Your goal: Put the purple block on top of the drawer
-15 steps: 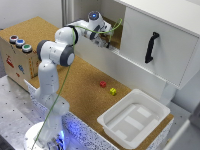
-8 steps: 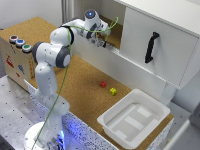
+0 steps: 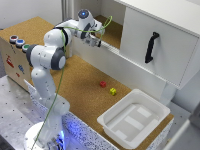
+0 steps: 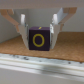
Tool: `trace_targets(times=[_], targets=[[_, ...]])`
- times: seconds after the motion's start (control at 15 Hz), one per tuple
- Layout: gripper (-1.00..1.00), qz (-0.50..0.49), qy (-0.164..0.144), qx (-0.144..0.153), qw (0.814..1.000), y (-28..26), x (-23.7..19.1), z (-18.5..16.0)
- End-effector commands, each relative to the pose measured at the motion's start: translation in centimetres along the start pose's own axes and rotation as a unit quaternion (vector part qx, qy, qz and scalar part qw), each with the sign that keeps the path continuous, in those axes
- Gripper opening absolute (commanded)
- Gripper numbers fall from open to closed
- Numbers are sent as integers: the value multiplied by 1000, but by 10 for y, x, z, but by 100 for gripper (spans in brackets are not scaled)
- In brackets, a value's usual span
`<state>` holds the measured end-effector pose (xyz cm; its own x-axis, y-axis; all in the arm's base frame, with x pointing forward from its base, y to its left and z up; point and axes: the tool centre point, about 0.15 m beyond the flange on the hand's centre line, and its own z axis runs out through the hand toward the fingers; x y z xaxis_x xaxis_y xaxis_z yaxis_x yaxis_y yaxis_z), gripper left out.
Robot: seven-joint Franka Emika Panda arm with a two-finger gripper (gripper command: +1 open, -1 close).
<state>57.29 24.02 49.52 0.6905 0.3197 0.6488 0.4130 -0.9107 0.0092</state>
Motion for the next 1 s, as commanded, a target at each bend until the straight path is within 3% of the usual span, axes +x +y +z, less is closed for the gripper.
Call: trace_targets(times=[0.0,0.27,0.53,0.8,0.93], targets=[[-100,-82,-27,53,995,-68,-33,-40],[-100,-161,-77,132,975,-117,-44,-62],[-100,-238,-131,233,934,-157,-56,-64],[-100,-300,-160,300,891,-200,-62,-58],[-100,-321,-165,317,877,-215,-63,-50]])
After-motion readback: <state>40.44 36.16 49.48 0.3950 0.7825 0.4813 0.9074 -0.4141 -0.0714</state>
